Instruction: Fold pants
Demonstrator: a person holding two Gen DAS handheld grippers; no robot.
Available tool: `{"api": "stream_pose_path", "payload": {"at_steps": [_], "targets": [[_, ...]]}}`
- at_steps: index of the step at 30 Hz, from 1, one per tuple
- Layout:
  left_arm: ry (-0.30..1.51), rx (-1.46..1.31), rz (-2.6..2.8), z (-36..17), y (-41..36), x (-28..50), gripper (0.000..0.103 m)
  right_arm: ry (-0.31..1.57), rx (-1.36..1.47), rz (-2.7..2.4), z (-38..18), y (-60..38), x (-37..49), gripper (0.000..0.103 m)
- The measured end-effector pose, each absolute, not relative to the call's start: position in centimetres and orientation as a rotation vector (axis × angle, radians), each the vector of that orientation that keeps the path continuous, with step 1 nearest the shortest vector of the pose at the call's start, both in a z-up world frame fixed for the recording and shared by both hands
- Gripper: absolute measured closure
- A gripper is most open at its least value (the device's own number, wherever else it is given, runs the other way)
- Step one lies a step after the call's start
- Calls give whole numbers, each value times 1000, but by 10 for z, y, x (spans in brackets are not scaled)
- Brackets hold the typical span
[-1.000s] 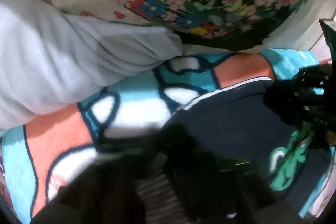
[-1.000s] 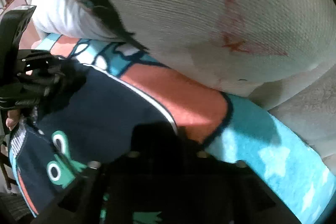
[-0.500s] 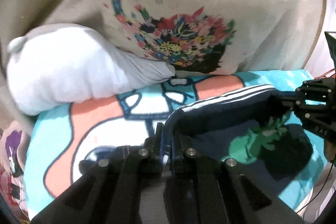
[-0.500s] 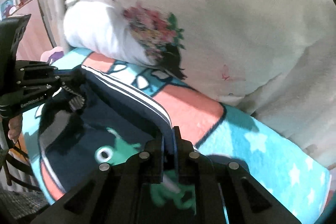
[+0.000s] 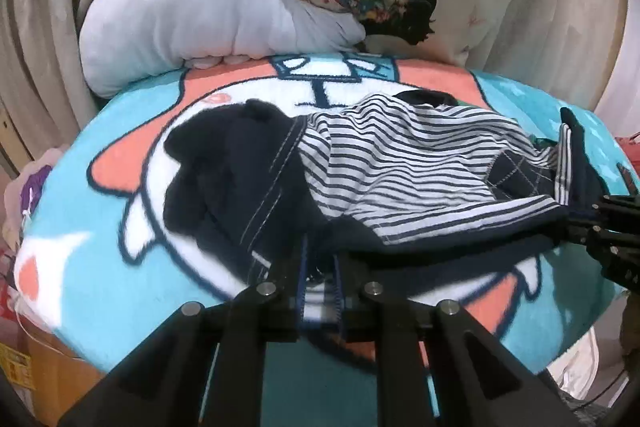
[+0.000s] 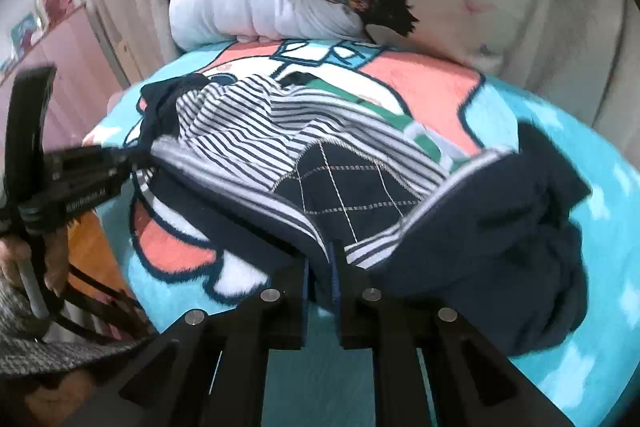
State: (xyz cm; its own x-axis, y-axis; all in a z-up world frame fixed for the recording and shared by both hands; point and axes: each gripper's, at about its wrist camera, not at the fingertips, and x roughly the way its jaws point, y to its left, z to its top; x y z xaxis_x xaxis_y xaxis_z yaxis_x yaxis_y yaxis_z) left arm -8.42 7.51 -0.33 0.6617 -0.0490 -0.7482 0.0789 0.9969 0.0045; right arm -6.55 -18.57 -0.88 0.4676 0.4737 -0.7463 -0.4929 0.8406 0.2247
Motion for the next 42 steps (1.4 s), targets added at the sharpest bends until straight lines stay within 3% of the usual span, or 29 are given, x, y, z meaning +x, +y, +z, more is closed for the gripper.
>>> {"api": "stream_pose_path", "payload": {"at_steps": [2,5,6,9,19,23,32,35,38,42], "targets": [[823,26,-80,2,79,-94,84,900,30,585,-6,-196,-68,78],[810,0,-87,10,88,-107,62,874,92,544,1,-216,-76,61],[798,-10,-90,13,92,-110,58,855,108,522,4,-226,-80,60],[772,-48,-126,19,106,-121,56,814,163,450,10,-258,-84,51],[722,-199,-160,47,131,-119,56,691,353,352,37,-300,-60,50],[670,-205,-177,64,110,-90,41,688,376,473,37,-272,-46,50],[830,-27,19,-2,87,-50,40,899,272,233,-9,-298,-50,55],[843,-52,17,-15,92,-54,40,838,238,138,5,-311,-63,46],[836,-50,25,-14,91,-56,38,790,353,170,7,-333,-63,26],[836,-58,19,-15,89,-56,37,870,570,274,-25,-348,-39,26]]}}
